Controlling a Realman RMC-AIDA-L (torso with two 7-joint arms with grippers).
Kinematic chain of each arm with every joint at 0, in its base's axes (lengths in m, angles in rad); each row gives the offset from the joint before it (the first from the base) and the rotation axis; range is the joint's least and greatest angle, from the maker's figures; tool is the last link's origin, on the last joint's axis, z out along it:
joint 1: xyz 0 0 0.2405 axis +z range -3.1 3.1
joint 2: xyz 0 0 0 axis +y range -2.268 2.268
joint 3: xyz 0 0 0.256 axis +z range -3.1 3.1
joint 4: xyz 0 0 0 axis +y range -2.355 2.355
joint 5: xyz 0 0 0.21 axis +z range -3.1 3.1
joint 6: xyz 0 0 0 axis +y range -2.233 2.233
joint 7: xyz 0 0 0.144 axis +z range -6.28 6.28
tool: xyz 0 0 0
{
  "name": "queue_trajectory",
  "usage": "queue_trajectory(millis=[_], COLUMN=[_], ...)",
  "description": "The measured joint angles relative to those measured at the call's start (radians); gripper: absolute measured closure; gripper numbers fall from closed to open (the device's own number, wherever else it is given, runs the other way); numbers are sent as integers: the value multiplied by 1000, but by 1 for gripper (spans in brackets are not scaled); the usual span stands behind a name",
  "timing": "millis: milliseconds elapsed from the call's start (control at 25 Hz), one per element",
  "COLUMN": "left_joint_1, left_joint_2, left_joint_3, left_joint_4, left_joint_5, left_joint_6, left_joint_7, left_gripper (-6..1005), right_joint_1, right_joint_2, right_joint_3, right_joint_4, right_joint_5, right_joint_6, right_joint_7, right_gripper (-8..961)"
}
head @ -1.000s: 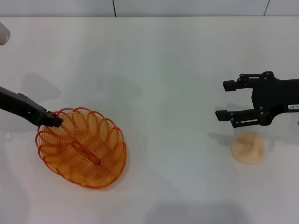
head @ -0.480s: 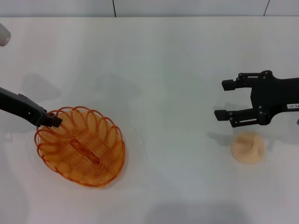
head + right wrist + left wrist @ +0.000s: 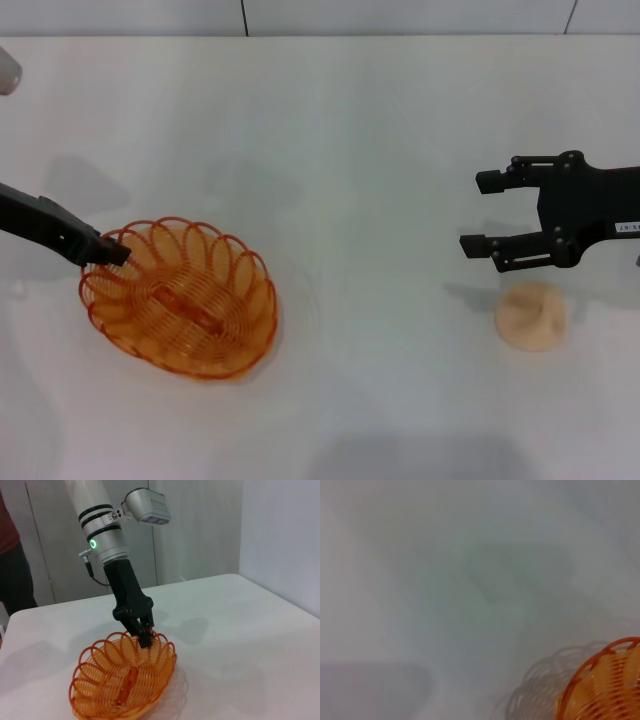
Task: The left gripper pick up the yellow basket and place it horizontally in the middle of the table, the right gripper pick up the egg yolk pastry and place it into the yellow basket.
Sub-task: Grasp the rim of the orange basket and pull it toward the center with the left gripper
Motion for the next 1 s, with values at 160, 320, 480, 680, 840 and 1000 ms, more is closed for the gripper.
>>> queue_trajectory(millis=[160,320,480,680,840,1000], left_joint_1=[0,-6,-16,-32,-43,-59], left_joint_2=[1,0,-6,-6,-4,-2], left_joint_3=[-8,-13,-13,-7,-7,-3], left_joint_4=[8,8,8,15,45,49], left_joint_5=[-22,-48,-73,-109,-138,-145], left_joint_6=[-3,2,18,60,86,97], left_joint_7=[-8,-30,-46,-103,-185,-286], left_gripper=[904,908,912,917,920,921], right_joint_1=[0,1,2,3,4,5], right_joint_2=[0,0,0,0,0,0], right_joint_3=[3,4,5,5,5,5], right_joint_4=[3,8,9,9,9,9], right_joint_5=[0,0,8,11,12,14], right_joint_6=[0,1,3,3,4,8], right_joint_7=[-1,-2,-3,-4,-4,-4], right_gripper=[154,154,154,154,153,153])
